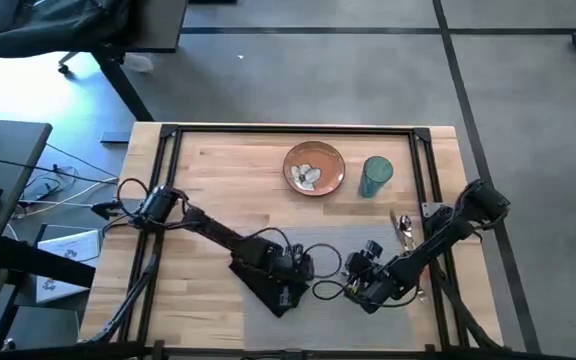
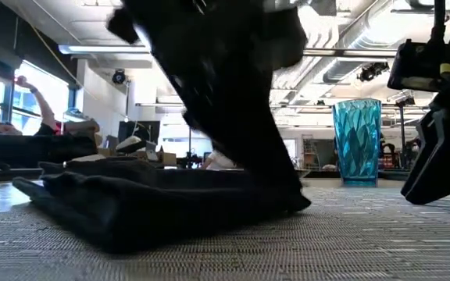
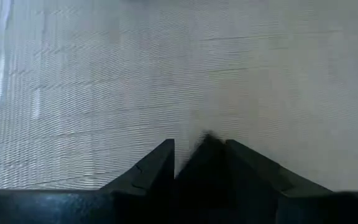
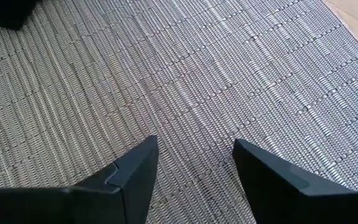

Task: Set table place
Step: Adjust the black table napkin to the left of the gray tablemat

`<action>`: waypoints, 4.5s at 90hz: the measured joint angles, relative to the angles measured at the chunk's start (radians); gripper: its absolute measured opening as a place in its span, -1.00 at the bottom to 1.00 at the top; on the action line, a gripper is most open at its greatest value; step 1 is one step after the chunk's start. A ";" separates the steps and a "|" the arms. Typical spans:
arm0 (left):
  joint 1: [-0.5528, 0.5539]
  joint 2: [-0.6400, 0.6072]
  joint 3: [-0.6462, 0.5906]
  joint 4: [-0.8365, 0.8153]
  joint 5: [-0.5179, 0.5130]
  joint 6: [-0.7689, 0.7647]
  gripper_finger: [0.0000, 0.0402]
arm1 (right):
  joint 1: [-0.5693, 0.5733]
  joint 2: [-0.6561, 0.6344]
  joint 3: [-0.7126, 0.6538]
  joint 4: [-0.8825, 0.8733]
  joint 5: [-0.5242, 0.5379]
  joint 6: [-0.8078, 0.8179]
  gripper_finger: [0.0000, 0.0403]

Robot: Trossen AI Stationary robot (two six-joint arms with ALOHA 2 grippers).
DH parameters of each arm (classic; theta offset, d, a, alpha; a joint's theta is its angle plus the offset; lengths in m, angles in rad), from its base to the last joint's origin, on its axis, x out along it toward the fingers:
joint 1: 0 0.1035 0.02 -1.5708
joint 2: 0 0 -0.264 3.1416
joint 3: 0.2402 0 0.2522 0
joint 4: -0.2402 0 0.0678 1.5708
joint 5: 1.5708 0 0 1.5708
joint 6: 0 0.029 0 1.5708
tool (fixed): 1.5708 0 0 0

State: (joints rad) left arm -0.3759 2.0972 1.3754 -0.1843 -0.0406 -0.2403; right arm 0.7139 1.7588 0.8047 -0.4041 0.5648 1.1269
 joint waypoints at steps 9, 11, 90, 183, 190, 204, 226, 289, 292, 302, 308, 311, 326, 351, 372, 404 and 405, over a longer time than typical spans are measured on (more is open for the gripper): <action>-0.025 -0.003 0.001 -0.058 0.021 0.007 -0.36 | -0.002 0.000 0.000 -0.006 -0.003 0.000 -0.01; -0.032 -0.002 0.000 -0.074 0.025 0.007 -0.36 | -0.003 0.000 0.000 -0.007 -0.005 0.000 -0.01; -0.331 -0.256 -0.214 -0.806 -0.114 -0.707 -0.36 | -0.013 0.001 -0.002 -0.003 -0.012 -0.009 -0.01; 0.024 -0.277 -0.272 -0.859 -0.333 -0.267 -0.36 | -0.013 0.001 -0.002 0.006 -0.005 -0.009 -0.01; 0.001 -0.311 -0.234 -0.948 -0.366 -0.302 -0.36 | -0.013 0.001 -0.002 0.001 -0.007 -0.009 -0.01; -0.047 -0.423 -0.176 -0.750 -0.377 -0.288 -0.36 | -0.013 0.002 -0.002 0.003 0.008 -0.009 -0.01; -0.053 -0.404 -0.243 0.047 -0.226 -0.078 -0.36 | -0.013 0.002 -0.002 0.009 0.013 -0.009 -0.01; -0.071 -0.120 -0.242 0.183 -0.071 -0.169 -0.36 | -0.014 0.002 -0.003 0.019 0.013 -0.009 -0.01; -0.077 -0.128 -0.241 0.178 -0.063 -0.171 -0.36 | -0.014 0.002 -0.003 0.019 0.013 -0.009 -0.01; -0.094 -0.139 -0.241 0.147 -0.057 -0.178 -0.36 | -0.014 0.002 -0.003 0.019 0.011 -0.009 -0.01; -0.101 -0.140 -0.241 0.151 -0.056 -0.180 -0.36 | -0.014 0.002 -0.003 0.019 0.011 -0.009 -0.01; -0.103 -0.141 -0.241 0.159 -0.057 -0.182 -0.36 | -0.014 0.002 -0.003 0.019 0.011 -0.009 -0.01; -0.102 -0.153 -0.220 0.169 -0.057 -0.186 -0.36 | -0.014 0.002 -0.002 0.019 0.011 -0.009 -0.01; -0.142 -0.296 -0.159 -0.130 -0.184 -0.176 -0.36 | -0.014 0.002 -0.002 0.021 0.008 -0.009 -0.01; -0.184 -0.268 -0.245 -0.029 -0.283 -0.202 -0.36 | -0.013 0.002 -0.002 0.021 0.017 -0.010 -0.01; -0.149 -0.100 -0.319 0.298 -0.314 -0.170 -0.36 | -0.013 0.002 -0.002 0.024 0.022 -0.010 -0.01; -0.148 -0.094 -0.319 0.302 -0.310 -0.170 -0.36 | -0.013 0.002 -0.002 0.024 0.022 -0.009 -0.01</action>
State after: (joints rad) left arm -0.5235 2.0030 1.0564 0.1178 -0.3505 -0.4099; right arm 0.7010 1.7603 0.8028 -0.3798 0.5865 1.1175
